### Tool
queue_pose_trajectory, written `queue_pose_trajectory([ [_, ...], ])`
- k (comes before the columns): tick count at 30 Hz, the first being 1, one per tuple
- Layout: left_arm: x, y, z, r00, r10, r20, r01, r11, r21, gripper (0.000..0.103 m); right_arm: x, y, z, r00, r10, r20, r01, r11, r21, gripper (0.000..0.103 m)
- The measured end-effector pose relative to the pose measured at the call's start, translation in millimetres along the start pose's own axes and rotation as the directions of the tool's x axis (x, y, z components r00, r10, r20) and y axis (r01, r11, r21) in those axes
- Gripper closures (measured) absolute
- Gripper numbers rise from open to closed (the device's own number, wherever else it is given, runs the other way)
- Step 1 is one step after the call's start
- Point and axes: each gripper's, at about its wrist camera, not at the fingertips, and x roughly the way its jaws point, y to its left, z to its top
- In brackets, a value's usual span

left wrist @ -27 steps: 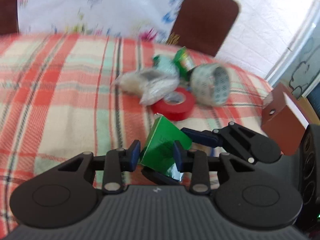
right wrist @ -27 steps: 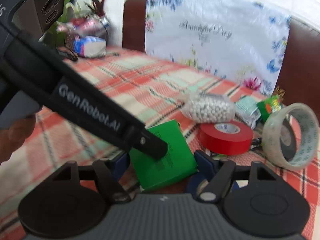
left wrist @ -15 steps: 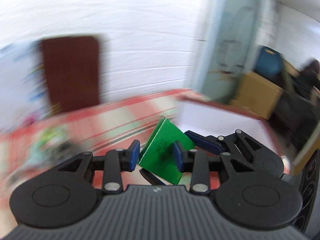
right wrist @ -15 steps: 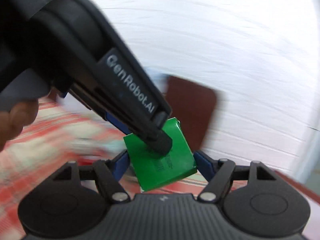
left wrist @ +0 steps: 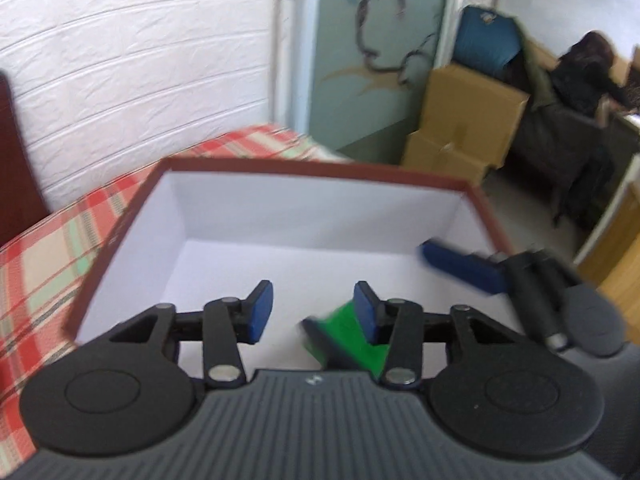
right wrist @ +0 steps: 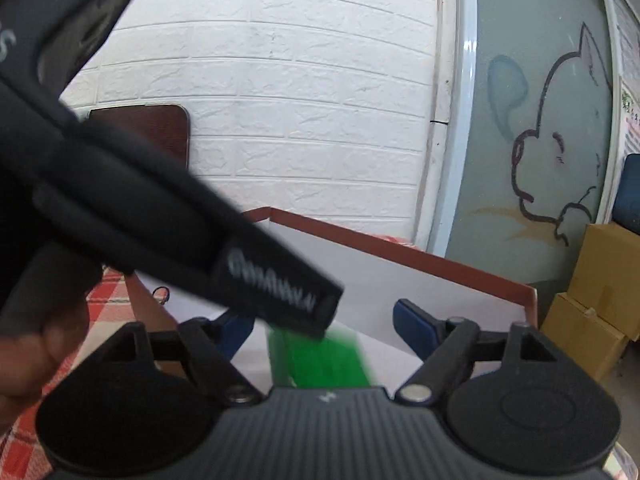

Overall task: Organize objects
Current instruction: 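Carry the green packet into the brown box and open the left gripper, then move the left gripper to the blue tape roll and grasp it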

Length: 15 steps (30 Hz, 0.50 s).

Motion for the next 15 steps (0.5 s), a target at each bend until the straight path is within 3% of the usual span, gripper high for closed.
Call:
queue_pose_trajectory([
  [3,-18.5,12.6,-4.4,0.999,0.034,0.015,-0.034,0.999,-0.006,0.04,-3.4,2.5,0.7,1.0,0.004,0.031,-0.004,1.0,0.024,0.021],
  [8,-56.8,38.8,-26.4,0.997,0.051,0.055,-0.051,0.999,-0.01,0.038,-38.4,22.5,-1.4,0.993,0.057,0.108,-0.057,0.998,-0.004,0.021],
  [11,-83.6,69.0,-51.1,0.995,0.082,0.056,-0.078,0.995,-0.069,0.039,-50.9,50.5,1.4,0.982,0.124,0.142,-0.12,0.992,-0.034,0.021],
  [15,-107.1,121.6,-98.0,0.988,0.151,-0.014,-0.151,0.973,-0.177,0.039,-55.2,106.1,-12.8,0.962,0.269,0.046,-0.265,0.961,-0.077,0.021],
])
